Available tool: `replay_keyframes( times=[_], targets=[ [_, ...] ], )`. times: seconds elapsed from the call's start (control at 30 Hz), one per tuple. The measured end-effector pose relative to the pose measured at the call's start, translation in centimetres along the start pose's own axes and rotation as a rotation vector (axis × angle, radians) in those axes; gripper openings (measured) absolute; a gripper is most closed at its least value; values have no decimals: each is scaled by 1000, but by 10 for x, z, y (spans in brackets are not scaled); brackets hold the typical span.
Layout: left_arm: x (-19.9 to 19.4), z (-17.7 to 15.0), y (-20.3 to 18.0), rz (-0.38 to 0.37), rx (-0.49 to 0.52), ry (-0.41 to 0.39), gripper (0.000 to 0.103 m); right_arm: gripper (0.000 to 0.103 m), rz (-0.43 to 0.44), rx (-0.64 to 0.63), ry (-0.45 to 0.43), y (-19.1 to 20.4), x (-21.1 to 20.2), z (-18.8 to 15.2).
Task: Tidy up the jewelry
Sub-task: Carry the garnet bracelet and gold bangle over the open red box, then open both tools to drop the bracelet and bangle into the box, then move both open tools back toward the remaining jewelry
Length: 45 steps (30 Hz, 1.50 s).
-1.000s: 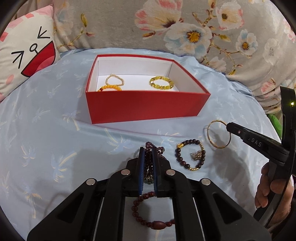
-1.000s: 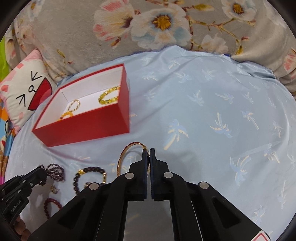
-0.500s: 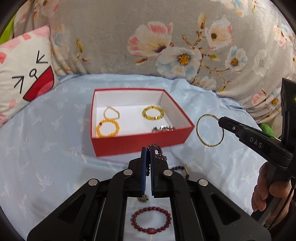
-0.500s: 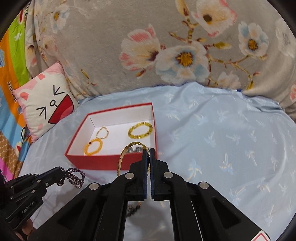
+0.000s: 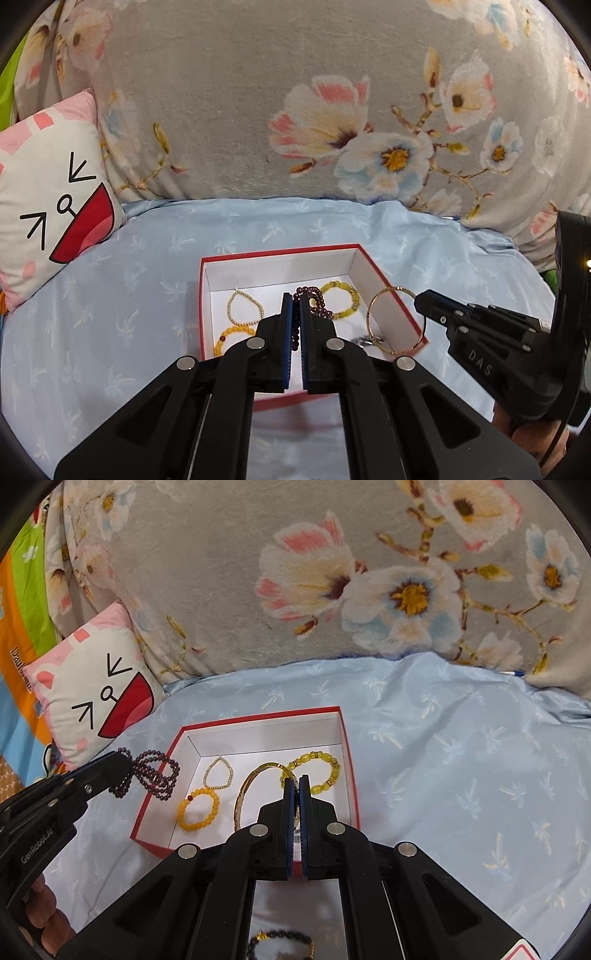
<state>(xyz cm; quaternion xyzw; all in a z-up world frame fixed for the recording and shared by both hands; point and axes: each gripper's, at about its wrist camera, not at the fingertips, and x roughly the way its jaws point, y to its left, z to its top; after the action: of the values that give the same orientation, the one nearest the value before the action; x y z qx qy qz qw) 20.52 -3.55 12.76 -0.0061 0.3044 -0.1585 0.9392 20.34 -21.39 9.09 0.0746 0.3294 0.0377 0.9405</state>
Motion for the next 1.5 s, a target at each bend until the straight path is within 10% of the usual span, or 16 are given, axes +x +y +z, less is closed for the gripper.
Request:
replay_keyframes(
  times=[0.47,0.63,1.5],
  targets=[
    [70,-2,17,50,-28,83,6,4,-10,-9,64,4,63,5],
    [66,-3,22,82,-37,62,43,42,-22,-13,22,5,53,5],
    [-34,-112,12,38,-95,118,44,43,-13,60,37,-11,-63,-110]
  ],
)
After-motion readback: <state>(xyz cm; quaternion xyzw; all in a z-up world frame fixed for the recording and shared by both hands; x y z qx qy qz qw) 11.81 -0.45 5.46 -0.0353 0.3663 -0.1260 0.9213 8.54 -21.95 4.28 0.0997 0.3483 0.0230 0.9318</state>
